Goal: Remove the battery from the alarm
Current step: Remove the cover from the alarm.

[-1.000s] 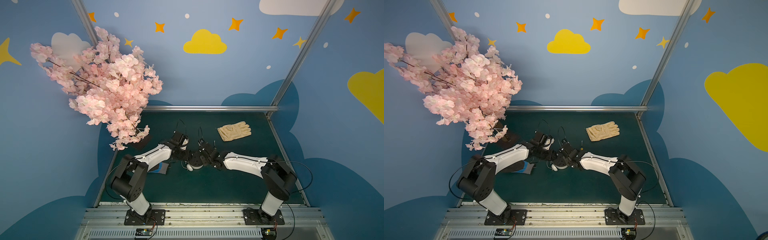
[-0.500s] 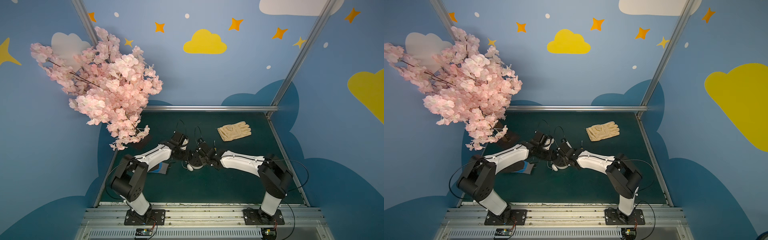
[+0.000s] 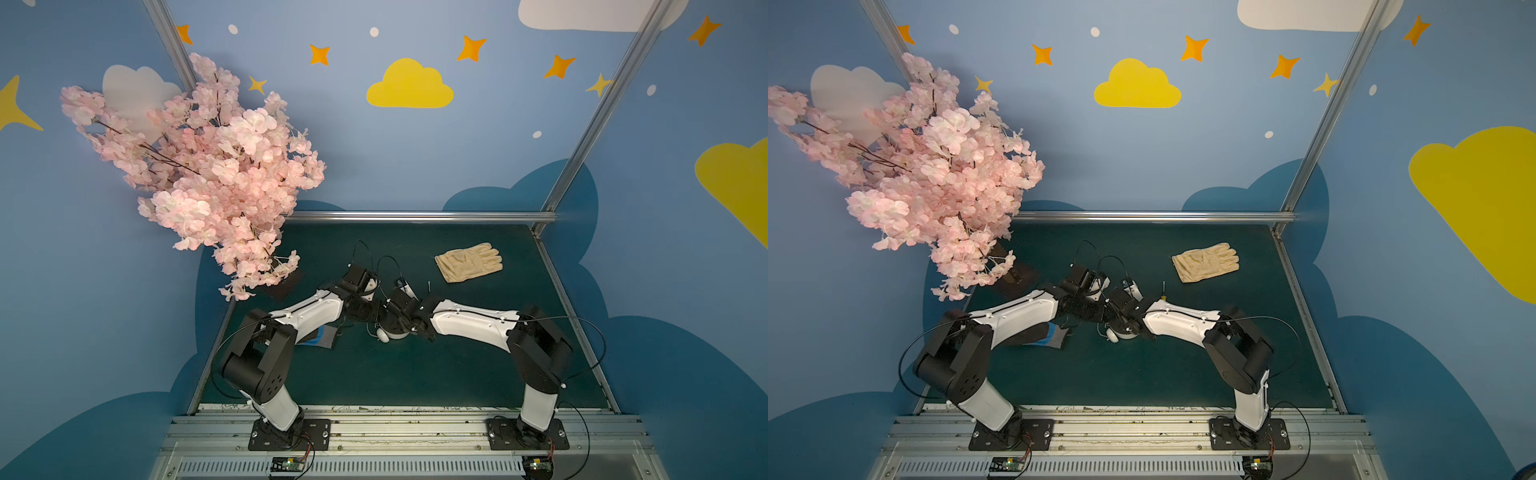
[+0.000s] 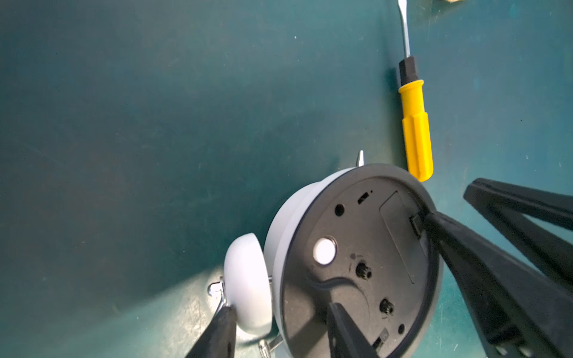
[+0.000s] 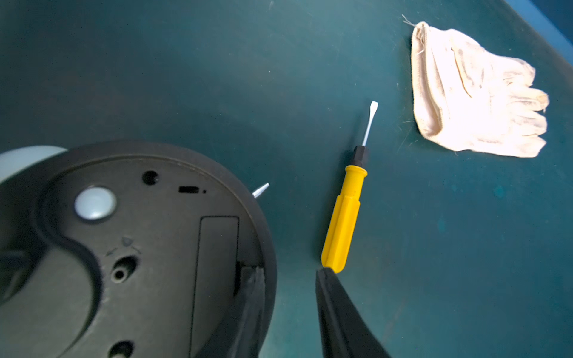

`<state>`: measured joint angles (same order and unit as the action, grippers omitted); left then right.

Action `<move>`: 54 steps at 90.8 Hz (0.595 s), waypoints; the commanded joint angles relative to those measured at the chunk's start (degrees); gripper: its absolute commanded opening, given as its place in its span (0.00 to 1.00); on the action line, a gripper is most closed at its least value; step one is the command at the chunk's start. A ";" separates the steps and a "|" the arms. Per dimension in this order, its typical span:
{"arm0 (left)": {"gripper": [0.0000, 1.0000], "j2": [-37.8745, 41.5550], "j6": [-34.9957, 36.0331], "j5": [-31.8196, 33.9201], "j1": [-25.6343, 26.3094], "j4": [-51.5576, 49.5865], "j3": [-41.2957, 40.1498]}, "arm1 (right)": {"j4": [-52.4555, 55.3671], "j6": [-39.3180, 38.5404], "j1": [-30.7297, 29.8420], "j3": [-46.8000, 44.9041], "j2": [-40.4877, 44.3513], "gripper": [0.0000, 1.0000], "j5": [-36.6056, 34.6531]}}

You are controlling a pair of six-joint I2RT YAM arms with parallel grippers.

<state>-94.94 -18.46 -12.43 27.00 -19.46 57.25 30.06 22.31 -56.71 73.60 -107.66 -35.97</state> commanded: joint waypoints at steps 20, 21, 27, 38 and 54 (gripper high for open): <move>0.49 -1.40 -0.68 -1.48 -0.50 -1.50 -1.88 | 15.87 4.67 3.36 -0.78 -4.82 0.33 12.79; 0.49 -1.39 -0.69 -1.47 -0.53 -1.52 -1.93 | 15.88 4.76 3.49 -1.03 -4.79 0.33 13.39; 0.49 -1.53 -0.82 -1.51 -0.51 -1.39 -1.97 | 15.45 4.96 4.20 -2.74 -4.12 0.33 17.27; 0.49 -1.65 -1.04 -3.83 -0.62 -0.93 -1.97 | 13.70 4.40 5.20 -5.47 -3.04 0.34 22.62; 0.49 -2.01 -1.33 -4.53 -0.72 -0.46 -2.06 | 9.76 2.39 7.08 -8.02 -2.68 0.34 29.31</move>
<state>-95.00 -19.55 -14.83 26.13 -18.70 56.66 30.63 26.26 -50.52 72.05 -105.12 -17.74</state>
